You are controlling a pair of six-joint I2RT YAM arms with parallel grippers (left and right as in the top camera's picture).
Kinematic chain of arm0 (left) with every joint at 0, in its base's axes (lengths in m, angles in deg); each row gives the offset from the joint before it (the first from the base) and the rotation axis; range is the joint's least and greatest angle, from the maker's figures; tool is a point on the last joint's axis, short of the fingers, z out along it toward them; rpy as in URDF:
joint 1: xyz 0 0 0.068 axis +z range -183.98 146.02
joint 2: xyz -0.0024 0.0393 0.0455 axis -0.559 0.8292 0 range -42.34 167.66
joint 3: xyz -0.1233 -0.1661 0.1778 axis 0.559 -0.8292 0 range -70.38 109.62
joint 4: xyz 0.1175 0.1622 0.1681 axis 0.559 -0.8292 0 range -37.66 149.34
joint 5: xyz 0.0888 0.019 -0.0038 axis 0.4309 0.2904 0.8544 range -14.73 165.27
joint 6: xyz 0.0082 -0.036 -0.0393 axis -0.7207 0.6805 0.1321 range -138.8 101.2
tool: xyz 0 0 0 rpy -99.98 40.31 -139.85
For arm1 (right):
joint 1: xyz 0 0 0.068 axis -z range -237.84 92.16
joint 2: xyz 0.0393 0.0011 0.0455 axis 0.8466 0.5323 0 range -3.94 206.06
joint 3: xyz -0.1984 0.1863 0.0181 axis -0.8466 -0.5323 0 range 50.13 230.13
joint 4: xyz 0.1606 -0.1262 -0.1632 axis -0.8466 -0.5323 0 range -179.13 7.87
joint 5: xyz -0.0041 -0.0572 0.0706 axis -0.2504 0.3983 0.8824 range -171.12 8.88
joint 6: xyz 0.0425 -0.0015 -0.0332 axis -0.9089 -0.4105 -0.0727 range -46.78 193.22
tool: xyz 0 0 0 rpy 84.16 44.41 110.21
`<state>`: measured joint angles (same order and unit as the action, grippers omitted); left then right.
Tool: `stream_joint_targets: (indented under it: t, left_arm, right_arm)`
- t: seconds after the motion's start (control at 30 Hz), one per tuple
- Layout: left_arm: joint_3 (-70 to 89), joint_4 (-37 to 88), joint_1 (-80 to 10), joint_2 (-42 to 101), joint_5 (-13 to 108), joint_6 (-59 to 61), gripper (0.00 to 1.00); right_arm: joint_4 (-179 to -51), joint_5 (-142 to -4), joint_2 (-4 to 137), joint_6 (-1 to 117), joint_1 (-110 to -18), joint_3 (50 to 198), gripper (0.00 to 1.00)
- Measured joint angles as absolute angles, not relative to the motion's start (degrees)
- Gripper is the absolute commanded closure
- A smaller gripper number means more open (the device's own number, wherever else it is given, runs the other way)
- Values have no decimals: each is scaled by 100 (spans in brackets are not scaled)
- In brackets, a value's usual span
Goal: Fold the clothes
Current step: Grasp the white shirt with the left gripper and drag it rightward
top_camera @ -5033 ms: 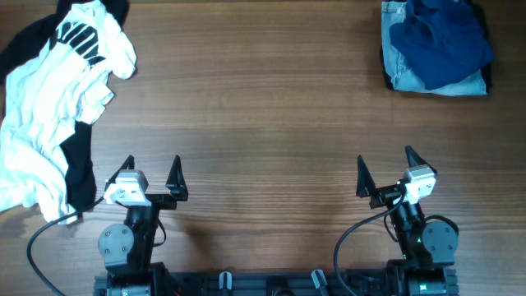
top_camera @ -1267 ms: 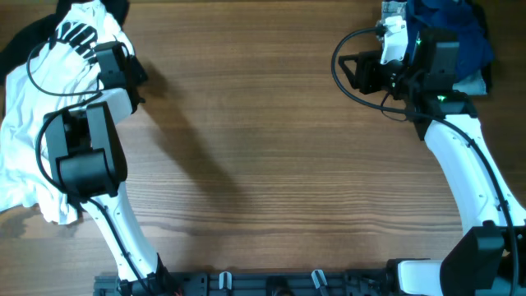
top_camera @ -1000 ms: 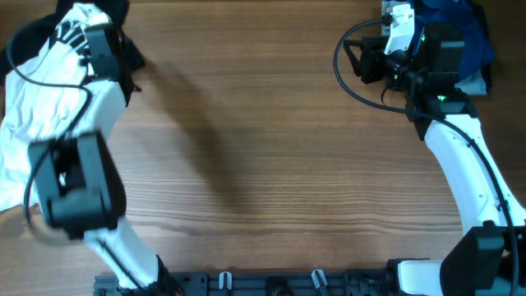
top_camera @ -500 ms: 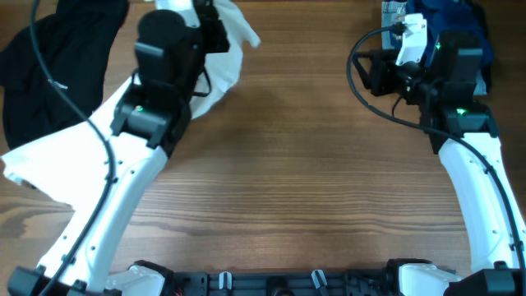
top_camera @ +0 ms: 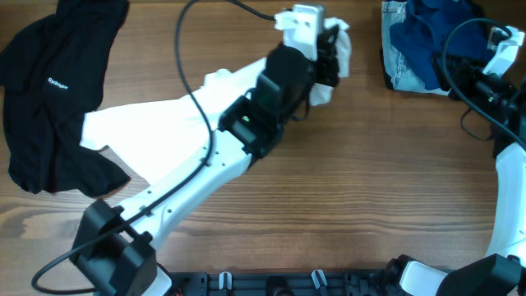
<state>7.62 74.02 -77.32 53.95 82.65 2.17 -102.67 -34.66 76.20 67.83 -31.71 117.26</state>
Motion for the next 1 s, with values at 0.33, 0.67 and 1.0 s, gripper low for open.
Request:
stream_joint_targets:
  t: [0.33,0.67,1.0]
  left_arm:
    - [784,6547,-7561,5871,8660,121,0]
    - [828,-310,-6851,3576,9098,1161,3]
    - [-1336,-165,-6361,4319,8798,3607,15]
  right_arm:
    - [-9932,-3350,7618,6549,-2913,11726,26]
    - [-10584,-3199,7618,6549,-2953,11726,10]
    - [-10586,-3538,7618,6551,-3831,11726,18]
